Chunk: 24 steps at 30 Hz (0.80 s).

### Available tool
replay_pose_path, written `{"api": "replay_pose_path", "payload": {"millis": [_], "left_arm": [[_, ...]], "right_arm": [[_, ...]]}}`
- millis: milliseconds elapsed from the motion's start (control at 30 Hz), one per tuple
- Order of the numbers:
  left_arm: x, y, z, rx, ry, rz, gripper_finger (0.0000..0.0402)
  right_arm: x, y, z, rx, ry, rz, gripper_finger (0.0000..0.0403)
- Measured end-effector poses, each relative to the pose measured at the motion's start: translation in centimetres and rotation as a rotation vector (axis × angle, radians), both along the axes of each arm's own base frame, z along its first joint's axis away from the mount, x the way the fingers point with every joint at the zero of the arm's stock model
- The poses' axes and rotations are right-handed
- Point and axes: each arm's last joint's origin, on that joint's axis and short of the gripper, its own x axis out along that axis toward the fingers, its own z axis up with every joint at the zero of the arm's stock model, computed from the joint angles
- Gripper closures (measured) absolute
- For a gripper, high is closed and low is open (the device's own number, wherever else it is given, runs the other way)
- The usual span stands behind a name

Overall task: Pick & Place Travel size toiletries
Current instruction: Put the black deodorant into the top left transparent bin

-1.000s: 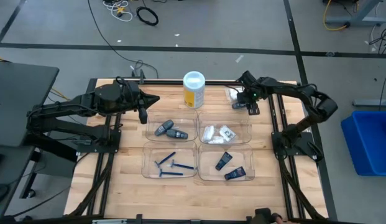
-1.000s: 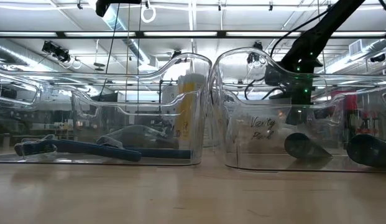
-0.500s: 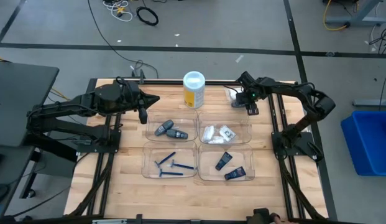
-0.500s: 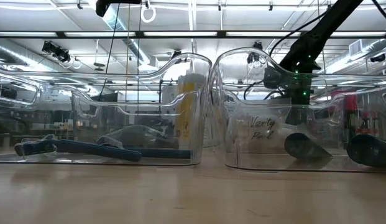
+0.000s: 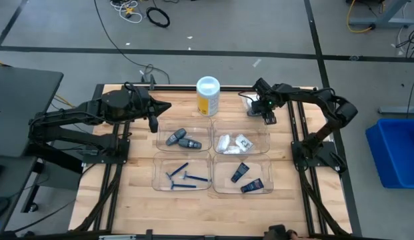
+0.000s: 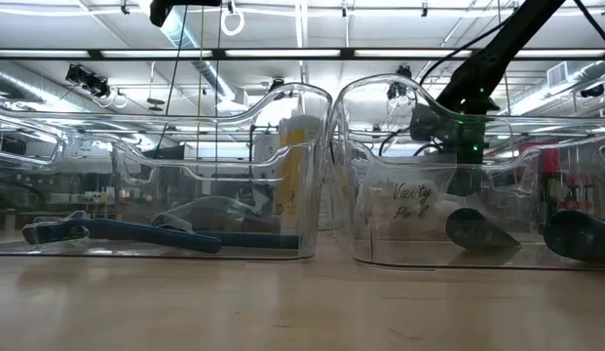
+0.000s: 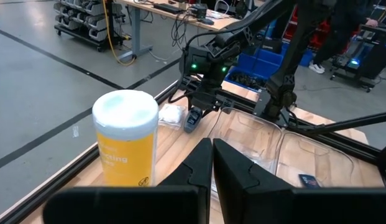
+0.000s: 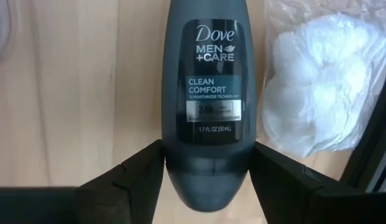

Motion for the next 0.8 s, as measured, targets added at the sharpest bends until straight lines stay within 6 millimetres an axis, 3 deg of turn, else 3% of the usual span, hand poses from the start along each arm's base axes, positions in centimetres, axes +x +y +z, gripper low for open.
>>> {"api": "replay_pose_path", "payload": {"millis": [800], "left_arm": [[0.00, 0.00, 0.00, -0.017, -0.008, 0.004, 0.0379]], "right_arm": [[-0.02, 0.20, 0.02, 0.021, -0.007, 0.013, 0.0193]]}}
